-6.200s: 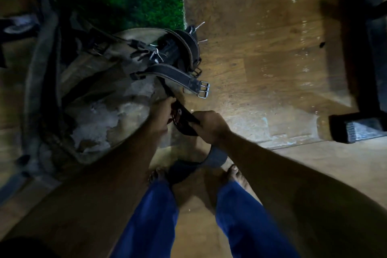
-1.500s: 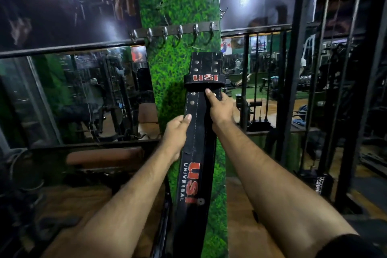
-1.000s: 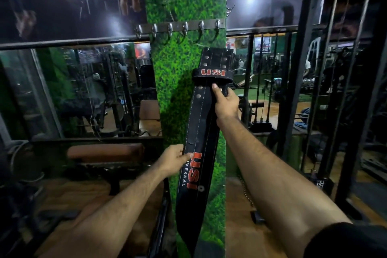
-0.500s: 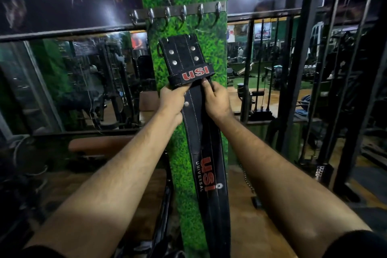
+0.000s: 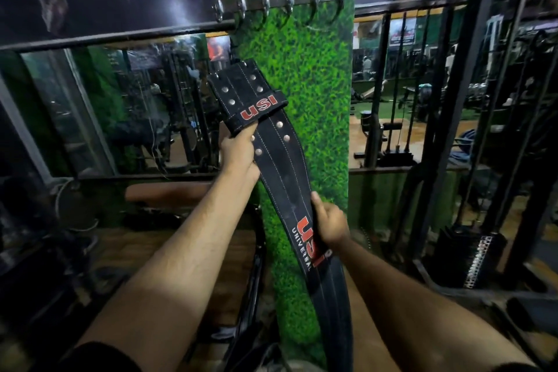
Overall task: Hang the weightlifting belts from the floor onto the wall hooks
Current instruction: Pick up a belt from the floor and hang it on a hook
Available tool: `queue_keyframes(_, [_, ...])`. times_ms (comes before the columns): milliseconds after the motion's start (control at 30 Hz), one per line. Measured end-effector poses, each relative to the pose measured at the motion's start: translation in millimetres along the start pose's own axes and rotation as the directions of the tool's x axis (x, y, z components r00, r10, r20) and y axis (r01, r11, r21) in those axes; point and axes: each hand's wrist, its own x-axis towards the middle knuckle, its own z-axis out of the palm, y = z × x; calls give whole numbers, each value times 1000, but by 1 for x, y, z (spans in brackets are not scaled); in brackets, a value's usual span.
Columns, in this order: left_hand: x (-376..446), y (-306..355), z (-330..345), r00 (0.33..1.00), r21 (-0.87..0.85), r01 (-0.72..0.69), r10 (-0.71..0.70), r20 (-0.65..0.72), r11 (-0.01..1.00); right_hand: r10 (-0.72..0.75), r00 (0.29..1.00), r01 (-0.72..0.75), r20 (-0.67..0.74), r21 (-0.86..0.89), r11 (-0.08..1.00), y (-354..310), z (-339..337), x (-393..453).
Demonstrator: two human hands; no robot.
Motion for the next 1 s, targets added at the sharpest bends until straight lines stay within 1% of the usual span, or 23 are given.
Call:
queue_keyframes(33, [2,5,-3,1000,-4,2,-2,-16,1000,99,993,-105,60,101,989,-8,-2,-3])
queue_keyframes(67, [3,10,-5,999,-11,12,-13,-45,1000,161,980,-181,116,195,964,-21,-3,-2])
queue_keyframes(100, [3,14,-6,998,-8,33,-34,-61,999,159,978,-190,132,275,942,-39,-4,3])
queue_keyframes(133, [5,15,-6,996,14,56,-55,-75,998,127,985,-160,121,326,932,-60,-6,12])
queue_keyframes(167, [5,17,-7,995,22,62,-60,-74,998,76,994,-97,73,350,932,-83,-7,20])
queue_keyframes(200, [10,15,-8,994,29,59,-56,-90,998,-5,1000,2,5,358,934,-105,-6,27])
queue_keyframes(233, [17,11,-11,994,28,51,-48,-98,998,-116,991,130,-61,342,931,-122,-5,34])
queue_keyframes(267, [21,10,-12,992,40,53,-48,-117,998,-224,968,249,-115,306,919,-134,-4,37])
queue_keyframes(300, [17,14,-9,991,63,61,-53,-122,996,-306,939,336,-160,223,915,-138,-2,39])
queue_keyframes(333, [15,16,-5,993,65,49,-42,-110,997,-351,912,384,-210,144,912,-134,0,38])
queue_keyframes(400, [8,15,4,996,91,16,-8,-88,996,-363,885,402,-293,83,912,-115,7,26])
queue_keyframes(433, [4,12,7,997,113,9,-1,-71,994,-349,885,391,-308,85,916,-100,12,20])
queue_keyframes(500, [0,5,9,998,149,19,-9,-69,989,-289,916,339,-276,154,928,-64,21,13])
queue_keyframes(567, [3,-1,6,998,142,34,-25,-60,989,-236,952,277,-196,218,936,-27,25,12])
queue_keyframes(667, [2,1,4,994,115,88,-79,-77,990,-177,980,192,-94,196,962,19,19,8])
queue_keyframes(733, [4,4,6,989,114,115,-103,-102,987,-87,996,86,-7,224,971,31,12,3])
queue_keyframes(800, [6,10,9,988,130,125,-110,-112,984,88,990,-122,113,339,933,18,2,3])
queue_keyframes(833, [6,11,10,988,152,129,-113,-108,980,142,972,-210,189,410,888,8,-3,8])
queue_keyframes(867, [5,11,12,989,176,131,-116,-92,976,149,957,-257,251,485,836,-8,-11,12])
queue_keyframes(933, [0,8,14,990,214,128,-113,-82,968,99,949,-267,299,595,758,-44,-26,21])
queue_keyframes(1000, [-3,2,16,994,241,109,-98,-56,964,26,958,-199,285,599,776,-78,-38,33])
